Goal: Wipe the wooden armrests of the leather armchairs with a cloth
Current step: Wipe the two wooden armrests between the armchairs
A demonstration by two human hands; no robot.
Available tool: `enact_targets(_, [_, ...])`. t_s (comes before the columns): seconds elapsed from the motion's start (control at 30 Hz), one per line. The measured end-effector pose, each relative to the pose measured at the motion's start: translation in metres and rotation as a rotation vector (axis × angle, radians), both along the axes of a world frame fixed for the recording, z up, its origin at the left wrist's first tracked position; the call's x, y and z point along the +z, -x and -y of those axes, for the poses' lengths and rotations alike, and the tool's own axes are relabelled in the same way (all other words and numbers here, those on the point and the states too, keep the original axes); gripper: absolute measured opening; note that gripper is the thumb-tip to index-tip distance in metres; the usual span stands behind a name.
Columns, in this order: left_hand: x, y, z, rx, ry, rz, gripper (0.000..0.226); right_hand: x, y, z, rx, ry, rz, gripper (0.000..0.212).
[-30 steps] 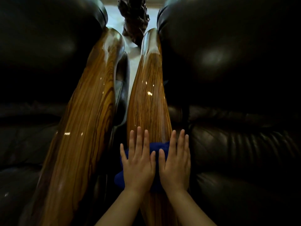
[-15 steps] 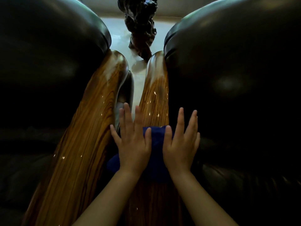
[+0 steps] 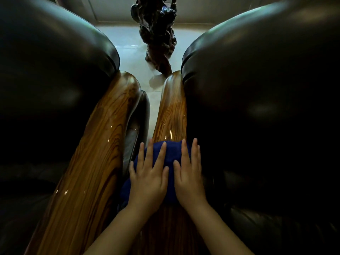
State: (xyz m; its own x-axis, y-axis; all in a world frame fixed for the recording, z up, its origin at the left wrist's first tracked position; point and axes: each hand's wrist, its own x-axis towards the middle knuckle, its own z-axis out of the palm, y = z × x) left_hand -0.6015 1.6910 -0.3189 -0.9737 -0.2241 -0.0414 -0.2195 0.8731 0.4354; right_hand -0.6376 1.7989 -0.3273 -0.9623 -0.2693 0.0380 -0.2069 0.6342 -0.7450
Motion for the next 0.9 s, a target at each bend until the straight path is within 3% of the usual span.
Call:
enact_targets(0.17, [0.012, 0.015, 0.013, -0.016, -0.071, -0.052, 0.065, 0.006, 0.024, -0.009, -0.015, 0.024, -0.029, 0.06])
enact_targets(0.3, [0.001, -0.001, 0.013, -0.132, -0.175, 0.017, 0.059, -0.006, 0.01, -0.015, 0.118, 0.093, 0.045, 0.065])
enact_targets(0.43, [0.002, 0.042, 0.025, -0.189, -0.244, 0.037, 0.065, -0.004, 0.048, -0.004, 0.164, 0.087, 0.012, 0.062])
enact_targets(0.73, [0.03, 0.133, 0.055, -0.261, -0.367, 0.256, 0.079, 0.018, 0.135, 0.0, 0.254, -0.132, 0.081, 0.069])
enact_targets(0.9, [0.037, 0.146, 0.056, -0.26, -0.36, 0.276, 0.08, 0.027, 0.146, 0.003, 0.244, -0.095, 0.156, 0.071])
